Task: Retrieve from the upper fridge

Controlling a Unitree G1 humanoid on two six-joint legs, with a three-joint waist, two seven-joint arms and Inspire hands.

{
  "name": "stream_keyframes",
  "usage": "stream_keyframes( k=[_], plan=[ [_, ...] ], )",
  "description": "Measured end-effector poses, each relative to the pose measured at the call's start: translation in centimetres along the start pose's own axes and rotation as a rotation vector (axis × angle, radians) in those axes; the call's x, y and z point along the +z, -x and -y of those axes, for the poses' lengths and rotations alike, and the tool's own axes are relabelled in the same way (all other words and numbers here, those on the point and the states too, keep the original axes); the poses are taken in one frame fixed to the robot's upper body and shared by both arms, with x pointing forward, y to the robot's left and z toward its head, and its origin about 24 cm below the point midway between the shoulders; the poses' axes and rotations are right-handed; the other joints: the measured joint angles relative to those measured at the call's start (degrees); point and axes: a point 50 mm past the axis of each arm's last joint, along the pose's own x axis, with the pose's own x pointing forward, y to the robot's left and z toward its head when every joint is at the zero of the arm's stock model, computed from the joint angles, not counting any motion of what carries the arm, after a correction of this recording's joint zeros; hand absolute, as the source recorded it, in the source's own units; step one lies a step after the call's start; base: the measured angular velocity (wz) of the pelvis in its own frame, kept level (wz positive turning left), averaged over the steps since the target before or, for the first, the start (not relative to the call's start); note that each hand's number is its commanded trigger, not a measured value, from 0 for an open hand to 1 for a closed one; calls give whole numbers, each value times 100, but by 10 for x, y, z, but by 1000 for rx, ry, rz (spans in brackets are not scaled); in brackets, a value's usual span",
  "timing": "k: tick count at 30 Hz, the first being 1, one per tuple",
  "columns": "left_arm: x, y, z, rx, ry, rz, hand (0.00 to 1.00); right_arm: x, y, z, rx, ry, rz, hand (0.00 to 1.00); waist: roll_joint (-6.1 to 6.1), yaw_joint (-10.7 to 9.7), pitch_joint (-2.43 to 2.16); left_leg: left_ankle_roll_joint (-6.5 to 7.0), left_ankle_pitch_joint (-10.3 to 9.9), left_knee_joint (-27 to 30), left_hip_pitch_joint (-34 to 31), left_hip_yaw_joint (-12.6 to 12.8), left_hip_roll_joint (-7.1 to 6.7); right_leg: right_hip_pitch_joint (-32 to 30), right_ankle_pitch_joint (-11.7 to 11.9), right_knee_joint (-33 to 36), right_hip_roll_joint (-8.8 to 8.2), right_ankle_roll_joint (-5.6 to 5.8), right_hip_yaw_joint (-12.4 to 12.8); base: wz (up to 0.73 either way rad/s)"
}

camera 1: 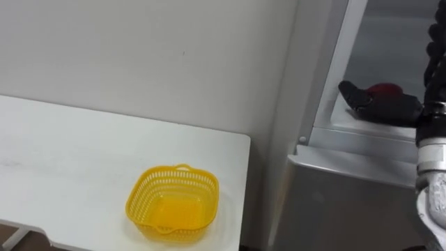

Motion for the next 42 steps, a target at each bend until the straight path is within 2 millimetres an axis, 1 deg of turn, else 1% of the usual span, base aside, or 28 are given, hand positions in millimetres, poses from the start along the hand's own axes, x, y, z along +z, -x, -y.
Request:
stream_keyframes(
  k=[4,8,10,14,18,23,34,39,42],
  plan=[
    [1,1,-1,-1,-43,0,0,-1,-7,0,1,-9,-21,0,45,-11,-23,4,3,16,-45,-43,-4,-12,1,6,15,-1,-24,5],
    [4,2,-3,6,-47,18,0,-2,-10,0,12,-25,-34,0,53,-7,-23,3,4,16,-45,-60,-3,-4,1,6,24,-2,-24,0],
    [4,2,-3,5,-48,21,0,-3,-12,0,10,-25,-38,0,52,-10,-23,3,5,16,-43,-60,-3,-1,1,8,25,-2,-25,0],
    [3,2,-2,3,-64,17,0,-7,-18,7,2,0,-55,0,41,6,-22,11,11,16,-45,-71,-9,-4,2,14,10,-2,-61,0],
    [1,3,-7,2,-72,12,0,-14,-25,14,-12,25,-100,0,0,27,-25,9,15,16,-49,-84,-7,-2,2,14,11,-2,-68,0],
    [1,3,-9,3,-75,10,0,-17,-26,16,-14,31,-113,0,-13,107,-22,9,15,14,-49,-83,-7,-9,2,12,-1,-2,-69,0],
    [2,3,-11,9,-70,9,0,-20,-25,15,11,18,-131,0,-22,121,-15,8,15,14,-49,-88,-7,7,2,4,-3,-2,-81,0],
    [5,3,-12,9,-74,11,0,-34,-22,13,79,86,-181,0,-34,107,-5,8,15,15,-72,-91,-9,-10,2,6,-6,-2,-84,0],
    [5,3,-11,0,-76,10,0,-36,-21,11,127,101,-197,0,-38,100,-4,8,15,19,-146,-87,-9,-57,2,8,-3,-2,-84,0]
  ],
)
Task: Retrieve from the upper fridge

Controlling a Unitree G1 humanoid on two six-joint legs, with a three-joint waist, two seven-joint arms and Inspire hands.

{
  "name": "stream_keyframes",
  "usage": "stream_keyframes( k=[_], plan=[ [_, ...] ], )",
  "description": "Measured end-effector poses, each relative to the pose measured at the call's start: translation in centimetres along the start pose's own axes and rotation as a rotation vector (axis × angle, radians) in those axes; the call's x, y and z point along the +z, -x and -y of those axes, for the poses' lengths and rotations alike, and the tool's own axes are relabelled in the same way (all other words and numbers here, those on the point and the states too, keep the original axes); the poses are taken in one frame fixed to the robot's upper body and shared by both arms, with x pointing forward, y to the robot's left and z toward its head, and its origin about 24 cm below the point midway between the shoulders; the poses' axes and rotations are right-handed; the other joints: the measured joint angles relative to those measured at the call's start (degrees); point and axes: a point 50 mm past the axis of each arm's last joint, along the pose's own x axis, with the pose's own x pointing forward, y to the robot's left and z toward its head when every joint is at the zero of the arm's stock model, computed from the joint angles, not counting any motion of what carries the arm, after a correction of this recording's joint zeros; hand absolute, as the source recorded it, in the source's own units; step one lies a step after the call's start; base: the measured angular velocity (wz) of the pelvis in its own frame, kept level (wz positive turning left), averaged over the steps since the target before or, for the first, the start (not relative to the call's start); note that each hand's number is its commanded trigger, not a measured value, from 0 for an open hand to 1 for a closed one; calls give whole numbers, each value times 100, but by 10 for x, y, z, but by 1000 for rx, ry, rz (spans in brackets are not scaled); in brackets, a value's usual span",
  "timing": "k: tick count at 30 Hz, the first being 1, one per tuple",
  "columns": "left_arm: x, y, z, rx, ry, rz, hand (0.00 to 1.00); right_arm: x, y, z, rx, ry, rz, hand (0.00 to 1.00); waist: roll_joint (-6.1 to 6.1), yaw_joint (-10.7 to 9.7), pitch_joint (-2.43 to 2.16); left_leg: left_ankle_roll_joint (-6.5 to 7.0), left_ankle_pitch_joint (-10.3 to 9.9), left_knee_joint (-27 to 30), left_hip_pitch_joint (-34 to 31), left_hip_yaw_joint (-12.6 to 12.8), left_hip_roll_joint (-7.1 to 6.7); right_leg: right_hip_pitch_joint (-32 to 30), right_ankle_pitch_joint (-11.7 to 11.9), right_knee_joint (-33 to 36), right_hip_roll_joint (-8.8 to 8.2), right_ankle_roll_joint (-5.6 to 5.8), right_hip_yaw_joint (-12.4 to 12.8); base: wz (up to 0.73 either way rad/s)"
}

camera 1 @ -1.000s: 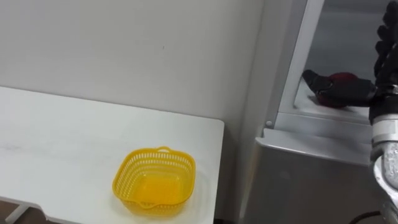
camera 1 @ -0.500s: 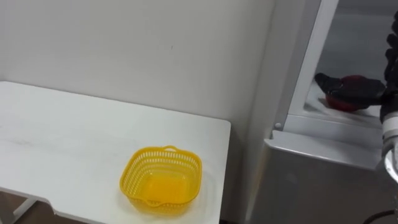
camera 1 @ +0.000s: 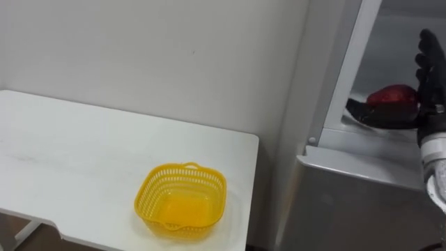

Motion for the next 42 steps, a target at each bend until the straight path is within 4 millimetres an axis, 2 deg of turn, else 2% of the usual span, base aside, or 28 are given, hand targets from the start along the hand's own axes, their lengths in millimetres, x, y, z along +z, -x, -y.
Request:
stream_keyframes(
  k=[10,20,21,22,23,24,31,35,42],
  plan=[
    [8,1,-5,20,-6,28,0,-3,-5,7,43,51,-31,0,-58,-6,21,-9,6,18,-11,-47,5,-11,0,3,-3,0,-64,1],
    [6,2,-8,44,-2,7,0,-15,-9,7,82,57,-112,0,-156,2,6,-11,7,79,-8,-53,5,27,6,9,-6,-10,-68,0],
    [6,2,-9,44,-2,6,0,-15,-9,7,87,57,-116,6,-161,4,3,-12,7,80,-10,-54,6,29,7,9,-5,-12,-69,0],
    [5,2,-8,44,-2,5,0,-16,-9,7,90,57,-118,18,-161,7,2,-12,7,80,-12,-55,7,33,8,9,-5,-13,-69,0],
    [5,2,-8,43,-1,2,0,-16,-9,7,95,57,-120,91,-161,12,2,-12,6,79,-12,-51,7,40,8,10,-6,-13,-70,0],
    [4,2,-8,42,-1,1,0,-16,-9,6,101,58,-120,100,-160,18,3,-13,5,77,-11,-50,8,39,8,11,-5,-13,-68,0],
    [7,2,-9,46,-3,7,0,-20,-15,6,145,53,-151,100,-151,2,7,-13,6,74,36,-16,12,81,9,18,4,-16,-61,0],
    [9,1,-10,53,-3,12,0,-25,-17,8,168,69,-182,100,-125,26,28,-12,4,64,103,-9,12,147,10,15,6,-15,-61,0],
    [11,1,-11,55,-2,13,0,-25,-23,8,181,82,-198,100,-129,34,26,-13,4,63,103,-20,14,150,11,12,11,-18,-66,0]
  ],
)
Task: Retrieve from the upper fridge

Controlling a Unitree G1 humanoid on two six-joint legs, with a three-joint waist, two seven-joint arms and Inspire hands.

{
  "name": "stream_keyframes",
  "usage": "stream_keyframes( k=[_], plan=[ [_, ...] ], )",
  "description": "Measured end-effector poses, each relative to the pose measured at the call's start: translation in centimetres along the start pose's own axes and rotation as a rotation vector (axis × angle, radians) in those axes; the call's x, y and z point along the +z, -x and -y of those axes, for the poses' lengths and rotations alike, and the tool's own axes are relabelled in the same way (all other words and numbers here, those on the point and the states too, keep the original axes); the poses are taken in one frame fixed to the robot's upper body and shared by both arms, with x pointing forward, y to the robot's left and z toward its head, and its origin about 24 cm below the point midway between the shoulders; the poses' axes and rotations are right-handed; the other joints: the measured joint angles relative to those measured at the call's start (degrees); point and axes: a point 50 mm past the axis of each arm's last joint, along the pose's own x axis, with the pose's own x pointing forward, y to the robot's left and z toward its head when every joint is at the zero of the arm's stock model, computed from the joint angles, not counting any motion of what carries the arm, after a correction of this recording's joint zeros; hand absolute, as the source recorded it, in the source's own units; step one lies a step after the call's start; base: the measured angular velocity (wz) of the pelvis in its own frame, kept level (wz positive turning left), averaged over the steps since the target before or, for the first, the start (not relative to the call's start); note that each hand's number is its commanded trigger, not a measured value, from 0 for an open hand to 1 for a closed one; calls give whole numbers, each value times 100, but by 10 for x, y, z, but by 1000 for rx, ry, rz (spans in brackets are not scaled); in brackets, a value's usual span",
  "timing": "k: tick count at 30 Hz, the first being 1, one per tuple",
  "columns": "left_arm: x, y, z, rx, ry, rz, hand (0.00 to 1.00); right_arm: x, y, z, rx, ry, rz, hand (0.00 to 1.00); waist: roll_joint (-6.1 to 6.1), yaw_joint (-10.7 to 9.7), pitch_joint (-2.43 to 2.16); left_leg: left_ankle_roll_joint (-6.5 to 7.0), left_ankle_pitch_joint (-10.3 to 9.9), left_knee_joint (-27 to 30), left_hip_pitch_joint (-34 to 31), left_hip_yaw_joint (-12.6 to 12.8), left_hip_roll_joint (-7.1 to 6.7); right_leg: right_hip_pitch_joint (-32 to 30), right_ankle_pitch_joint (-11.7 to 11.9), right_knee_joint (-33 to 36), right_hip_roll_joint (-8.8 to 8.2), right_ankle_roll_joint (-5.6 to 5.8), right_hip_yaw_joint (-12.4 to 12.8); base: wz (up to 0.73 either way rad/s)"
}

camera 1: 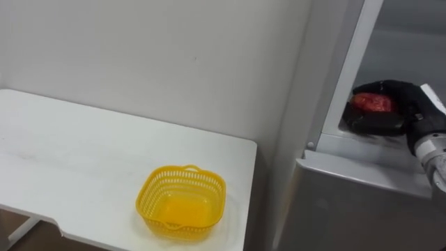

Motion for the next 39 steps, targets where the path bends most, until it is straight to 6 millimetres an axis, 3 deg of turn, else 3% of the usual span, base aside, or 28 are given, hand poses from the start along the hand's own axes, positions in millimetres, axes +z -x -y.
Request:
stream_keyframes(
  k=[13,19,23,26,29,33,36,39],
  plan=[
    [-1,0,1,-14,6,-4,0,8,0,-2,-3,-32,33,100,-14,-7,-6,0,2,11,6,10,2,-23,0,-13,-19,0,10,0],
    [-1,-1,2,-15,0,-9,0,16,13,-10,-35,-48,95,100,90,10,-7,0,1,8,-9,70,10,-81,0,-5,-5,-1,159,-8],
    [-2,-1,5,-2,-5,-17,0,20,33,-25,-64,-85,156,100,282,3,-84,0,2,0,39,147,8,-72,1,-8,-9,-1,200,-11],
    [-1,-1,6,10,-20,-11,0,23,55,-39,-60,-162,214,100,434,-92,-63,1,3,-88,115,150,16,-14,0,-30,-7,0,164,3],
    [1,-2,11,25,-30,3,0,23,72,-47,-75,-252,251,100,505,-191,-37,0,2,-98,139,184,23,-8,0,-31,-5,1,187,-1],
    [3,-1,16,35,-25,23,0,13,101,-52,-63,-282,248,100,533,-241,-44,0,2,-90,94,212,19,-49,0,-17,-14,1,182,0],
    [3,-2,23,26,-17,27,0,12,114,-53,-74,-300,254,100,592,-311,-67,2,2,-89,80,228,12,-83,1,2,-14,3,229,-4],
    [3,-2,26,19,-14,35,0,12,119,-51,-104,-302,257,100,665,-347,-58,3,-1,-90,79,279,33,-123,1,58,-14,2,247,-7]
  ],
)
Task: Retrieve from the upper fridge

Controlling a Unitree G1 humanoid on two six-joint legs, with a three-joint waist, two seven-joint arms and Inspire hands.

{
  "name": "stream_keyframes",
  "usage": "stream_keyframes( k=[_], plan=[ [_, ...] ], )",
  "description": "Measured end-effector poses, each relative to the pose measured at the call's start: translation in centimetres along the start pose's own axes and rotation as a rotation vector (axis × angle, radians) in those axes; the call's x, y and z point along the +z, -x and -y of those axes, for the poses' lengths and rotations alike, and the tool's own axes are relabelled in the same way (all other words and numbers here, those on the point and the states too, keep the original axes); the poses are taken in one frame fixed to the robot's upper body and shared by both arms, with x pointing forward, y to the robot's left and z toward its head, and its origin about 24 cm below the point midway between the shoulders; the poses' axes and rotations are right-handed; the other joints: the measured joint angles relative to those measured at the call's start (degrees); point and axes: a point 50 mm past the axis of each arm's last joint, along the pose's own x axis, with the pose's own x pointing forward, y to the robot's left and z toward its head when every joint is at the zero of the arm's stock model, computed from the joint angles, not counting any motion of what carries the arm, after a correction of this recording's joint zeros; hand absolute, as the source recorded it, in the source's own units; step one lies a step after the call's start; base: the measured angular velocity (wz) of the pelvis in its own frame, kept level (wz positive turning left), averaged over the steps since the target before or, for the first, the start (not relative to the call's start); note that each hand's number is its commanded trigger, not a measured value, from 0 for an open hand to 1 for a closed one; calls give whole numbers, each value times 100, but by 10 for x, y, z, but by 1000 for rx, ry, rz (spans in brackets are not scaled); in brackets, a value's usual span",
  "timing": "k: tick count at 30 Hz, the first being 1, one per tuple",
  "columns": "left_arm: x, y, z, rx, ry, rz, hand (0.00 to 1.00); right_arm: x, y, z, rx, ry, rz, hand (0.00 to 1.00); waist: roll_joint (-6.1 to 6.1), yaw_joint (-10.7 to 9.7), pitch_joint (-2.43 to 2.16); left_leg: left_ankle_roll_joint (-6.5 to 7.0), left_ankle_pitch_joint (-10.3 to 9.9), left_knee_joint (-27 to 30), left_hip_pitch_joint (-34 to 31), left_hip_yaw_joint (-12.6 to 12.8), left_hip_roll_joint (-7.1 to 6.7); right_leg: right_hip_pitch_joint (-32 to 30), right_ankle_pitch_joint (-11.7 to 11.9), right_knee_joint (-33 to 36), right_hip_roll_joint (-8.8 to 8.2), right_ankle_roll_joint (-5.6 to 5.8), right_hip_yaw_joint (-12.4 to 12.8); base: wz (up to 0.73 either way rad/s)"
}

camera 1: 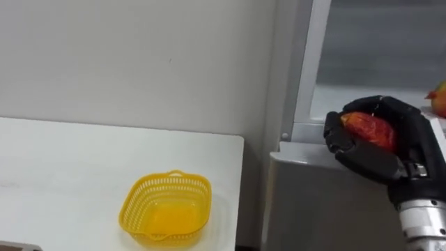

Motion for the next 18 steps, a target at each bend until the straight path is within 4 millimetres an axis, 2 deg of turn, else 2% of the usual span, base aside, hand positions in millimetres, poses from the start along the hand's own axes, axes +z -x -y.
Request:
stream_keyframes(
  k=[3,7,9,14,16,18],
  plan=[
    [0,0,1,-3,-3,12,0,11,4,0,-7,10,60,100,68,-4,-18,-2,-1,3,-54,43,14,-73,-1,34,10,-1,41,-9],
    [1,0,3,-18,0,19,0,35,6,-3,0,56,192,100,76,-23,-36,-3,2,13,-84,80,16,-174,1,32,16,-8,87,-6],
    [2,0,3,-27,-2,28,0,50,9,-7,12,56,279,100,11,-26,-34,-1,3,12,-83,84,8,-172,-2,22,15,-8,105,0],
    [1,0,1,-27,-17,32,0,61,15,-20,70,108,385,100,-121,26,-29,-1,3,7,-76,101,2,-169,-3,12,60,-5,214,-6],
    [2,0,1,-27,-22,38,0,62,18,-27,115,135,402,100,-136,42,-14,-1,3,-1,-79,106,6,-174,-3,29,61,-5,221,-2],
    [3,-1,0,-29,-25,43,0,61,21,-35,178,138,411,100,-156,53,21,-1,3,-22,-74,110,16,-172,-2,27,70,-6,230,0]
  ],
)
